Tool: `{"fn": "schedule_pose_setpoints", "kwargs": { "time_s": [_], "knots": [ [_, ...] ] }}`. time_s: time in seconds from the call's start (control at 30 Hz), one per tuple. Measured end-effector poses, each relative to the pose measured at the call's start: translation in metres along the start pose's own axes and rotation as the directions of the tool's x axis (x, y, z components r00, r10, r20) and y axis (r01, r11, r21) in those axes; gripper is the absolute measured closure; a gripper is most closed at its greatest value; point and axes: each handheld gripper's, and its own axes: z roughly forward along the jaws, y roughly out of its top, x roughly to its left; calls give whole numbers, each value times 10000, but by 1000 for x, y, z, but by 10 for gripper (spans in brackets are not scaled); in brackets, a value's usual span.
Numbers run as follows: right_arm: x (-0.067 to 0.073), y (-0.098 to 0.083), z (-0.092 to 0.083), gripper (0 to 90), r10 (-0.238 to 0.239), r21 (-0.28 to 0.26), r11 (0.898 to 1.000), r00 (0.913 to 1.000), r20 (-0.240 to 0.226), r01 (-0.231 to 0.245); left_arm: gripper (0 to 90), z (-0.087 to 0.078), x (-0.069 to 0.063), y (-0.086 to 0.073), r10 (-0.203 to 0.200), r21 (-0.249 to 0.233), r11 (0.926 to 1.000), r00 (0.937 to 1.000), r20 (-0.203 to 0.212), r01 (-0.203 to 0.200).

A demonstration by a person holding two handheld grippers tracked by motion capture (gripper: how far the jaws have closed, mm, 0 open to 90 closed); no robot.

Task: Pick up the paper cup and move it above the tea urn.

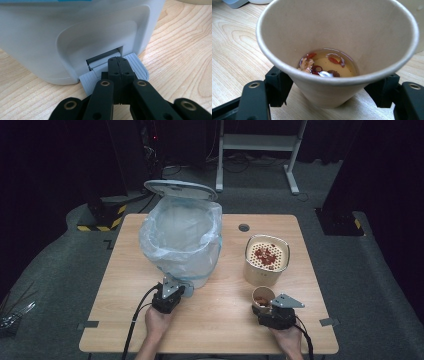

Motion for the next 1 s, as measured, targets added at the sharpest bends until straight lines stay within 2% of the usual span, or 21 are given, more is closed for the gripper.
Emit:
{"fn": "schedule_pose_setpoints", "kwargs": {
  "time_s": [0.5, 1.0],
  "knots": [
    [0, 1, -2, 324, -242, 49, 9997, 9992, 331, 241, 900, 0, 0, 0, 12, 0, 10000, 10000, -12, -12],
    [-20, 9, -21, 343, 115, 103, 9999, 9984, 554, -120, 900, 0, -1, 0, 16, -8, 10000, 10000, -20, -16]
  ]
}}
